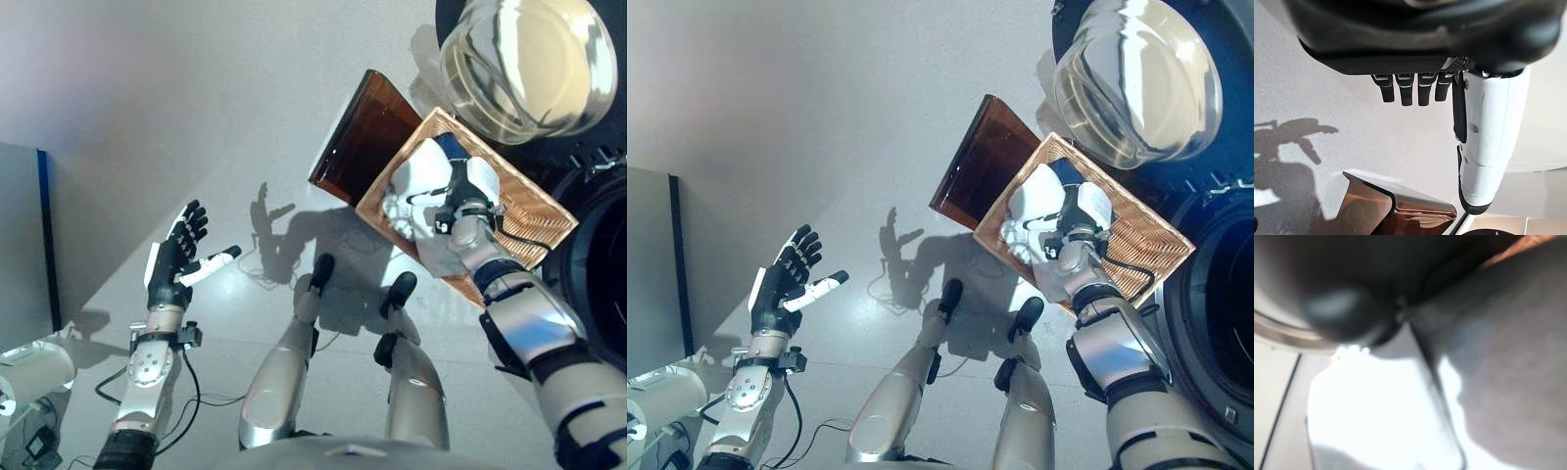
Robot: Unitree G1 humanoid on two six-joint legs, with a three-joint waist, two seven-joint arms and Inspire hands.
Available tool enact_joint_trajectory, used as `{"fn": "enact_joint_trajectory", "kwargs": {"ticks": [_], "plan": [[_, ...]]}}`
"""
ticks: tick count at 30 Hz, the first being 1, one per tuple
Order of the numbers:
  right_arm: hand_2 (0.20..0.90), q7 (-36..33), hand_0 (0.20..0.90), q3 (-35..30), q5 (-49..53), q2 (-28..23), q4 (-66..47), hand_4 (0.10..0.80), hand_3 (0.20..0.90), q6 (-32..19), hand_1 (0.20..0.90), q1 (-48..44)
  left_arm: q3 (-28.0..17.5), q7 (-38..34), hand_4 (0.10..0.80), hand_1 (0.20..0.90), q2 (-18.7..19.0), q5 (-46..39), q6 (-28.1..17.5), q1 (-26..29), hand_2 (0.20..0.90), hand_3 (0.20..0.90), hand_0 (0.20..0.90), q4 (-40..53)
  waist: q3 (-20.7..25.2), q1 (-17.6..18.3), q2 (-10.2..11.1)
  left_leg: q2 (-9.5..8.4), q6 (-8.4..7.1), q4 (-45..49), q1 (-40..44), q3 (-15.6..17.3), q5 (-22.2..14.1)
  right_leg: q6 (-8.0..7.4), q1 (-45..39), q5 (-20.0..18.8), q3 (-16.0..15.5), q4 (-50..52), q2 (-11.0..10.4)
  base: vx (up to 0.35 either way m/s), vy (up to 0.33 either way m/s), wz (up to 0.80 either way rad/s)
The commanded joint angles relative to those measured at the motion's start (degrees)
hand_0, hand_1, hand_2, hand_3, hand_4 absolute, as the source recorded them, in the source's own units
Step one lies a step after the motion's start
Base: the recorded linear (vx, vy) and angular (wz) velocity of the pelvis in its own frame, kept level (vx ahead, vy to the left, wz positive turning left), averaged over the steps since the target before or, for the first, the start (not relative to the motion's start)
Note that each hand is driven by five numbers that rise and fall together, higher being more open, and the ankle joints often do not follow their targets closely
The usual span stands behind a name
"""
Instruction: Pick up the clothes and place them into the washing machine
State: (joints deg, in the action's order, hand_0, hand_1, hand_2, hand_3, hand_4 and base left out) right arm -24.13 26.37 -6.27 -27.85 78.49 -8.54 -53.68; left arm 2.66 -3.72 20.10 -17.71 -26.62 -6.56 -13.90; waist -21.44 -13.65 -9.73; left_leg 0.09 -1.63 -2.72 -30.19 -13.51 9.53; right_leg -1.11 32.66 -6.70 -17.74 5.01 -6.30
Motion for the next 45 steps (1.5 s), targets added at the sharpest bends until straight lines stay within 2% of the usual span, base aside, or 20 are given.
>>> {"fn": "enact_joint_trajectory", "kwargs": {"ticks": [1,6,7,9,10,16,22,31,39,45], "plan": [[0.200,-1.0,0.200,3.7,-1.7,2.4,-0.2,0.300,0.200,-0.4,0.200,-1.4,-2.3,-1.4,0.800,0.900,5.0,0.1,-4.9,-2.0,0.900,0.900,0.900,8.3,1.2,-0.7,0.5,-3.94,-1.92,-2.3,-0.9,1.2,-1.6,-3.70,1.3,2.2,4.8,0.3,-2.5,0.000,0.000,0.00],[0.200,-1.7,0.200,3.2,-2.5,1.7,-1.1,0.300,0.200,-0.3,0.200,0.9,-2.4,-1.1,0.800,0.900,5.0,0.2,-4.9,-2.4,0.900,0.900,0.900,7.9,1.8,-0.2,0.9,-3.92,-1.84,-2.3,-0.1,1.6,-1.9,-3.77,0.3,2.3,4.8,0.1,-2.5,-0.007,0.003,0.00],[0.200,-2.0,0.200,3.0,-2.9,1.6,-1.5,0.300,0.200,-0.3,0.200,1.8,-2.4,-1.1,0.800,0.900,4.9,0.3,-4.9,-2.3,0.900,0.900,0.900,7.8,2.0,-0.1,0.9,-4.03,-1.77,-2.3,-0.7,1.4,-0.8,-3.50,0.8,1.0,4.4,0.0,-2.7,-0.047,0.020,0.00],[0.200,-2.3,0.200,3.1,-3.4,1.5,-2.2,0.300,0.200,-0.4,0.200,2.5,-2.4,-1.2,0.800,0.900,5.0,0.3,-5.0,-2.5,0.900,0.900,0.900,7.5,2.3,0.1,1.2,-3.78,-1.81,-2.3,0.4,1.8,-2.0,-3.81,-0.1,2.4,4.8,0.1,-2.5,0.017,-0.005,-0.02],[0.200,-3.0,0.200,2.8,-4.6,1.1,-5.0,0.300,0.200,-0.8,0.200,4.7,-2.6,-1.5,0.800,0.900,5.0,0.5,-5.1,-2.4,0.900,0.900,0.900,6.7,2.6,0.8,1.6,-3.76,-1.72,-2.3,0.2,1.7,-1.1,-3.53,0.1,1.2,4.5,0.1,-2.5,0.040,-0.019,-0.04],[0.200,-4.5,0.200,0.5,-6.6,-1.0,-10.7,0.300,0.200,-1.7,0.200,11.1,-2.1,-1.9,0.800,0.900,4.5,0.9,-5.4,-2.2,0.900,0.900,0.900,3.7,3.7,2.0,2.6,-3.56,-1.54,-2.3,2.2,2.2,-1.7,-3.72,-2.2,1.5,4.3,-0.5,-2.4,0.024,-0.011,-0.04],[0.200,-4.6,0.200,-6.7,-5.9,-4.6,-27.5,0.300,0.200,-5.4,0.200,23.9,-1.4,-2.7,0.800,0.900,3.2,1.6,-6.2,-1.8,0.900,0.900,0.900,-0.6,4.8,4.3,4.1,-3.31,-1.22,-2.3,5.2,2.9,-2.6,-4.13,-5.6,1.6,4.6,-1.9,-2.1,0.039,-0.017,-0.04],[0.200,-5.1,0.200,-13.7,-8.1,-9.9,-36.6,0.300,0.200,-8.0,0.200,32.1,-1.7,-2.4,0.800,0.900,2.5,2.2,-7.1,-2.1,0.900,0.900,0.900,-2.4,6.5,5.9,4.7,-3.34,-1.11,-2.3,7.3,3.3,-3.4,-4.35,-8.1,2.1,4.6,-2.8,-2.1,0.023,-0.011,-0.01],[0.200,-6.9,0.200,-20.4,-8.5,-9.8,-42.8,0.300,0.200,-9.8,0.200,37.9,-2.2,-2.8,0.800,0.900,1.9,2.5,-7.7,-1.9,0.900,0.900,0.900,-3.7,7.8,7.2,5.4,-3.17,-0.89,-2.3,8.0,3.6,-3.9,-4.53,-8.9,2.2,5.1,-3.2,-2.0,0.022,-0.005,-0.04],[0.200,-9.9,0.200,-25.3,-9.3,-8.0,-45.5,0.300,0.200,-10.8,0.200,42.1,-2.3,-3.3,0.800,0.900,1.5,3.2,-8.2,-1.8,0.900,0.900,0.900,-4.8,8.2,8.1,5.5,-3.23,-0.79,-2.3,8.5,4.1,-4.2,-4.61,-9.1,2.4,5.3,-3.2,-1.9,0.017,-0.001,-0.03]]}}
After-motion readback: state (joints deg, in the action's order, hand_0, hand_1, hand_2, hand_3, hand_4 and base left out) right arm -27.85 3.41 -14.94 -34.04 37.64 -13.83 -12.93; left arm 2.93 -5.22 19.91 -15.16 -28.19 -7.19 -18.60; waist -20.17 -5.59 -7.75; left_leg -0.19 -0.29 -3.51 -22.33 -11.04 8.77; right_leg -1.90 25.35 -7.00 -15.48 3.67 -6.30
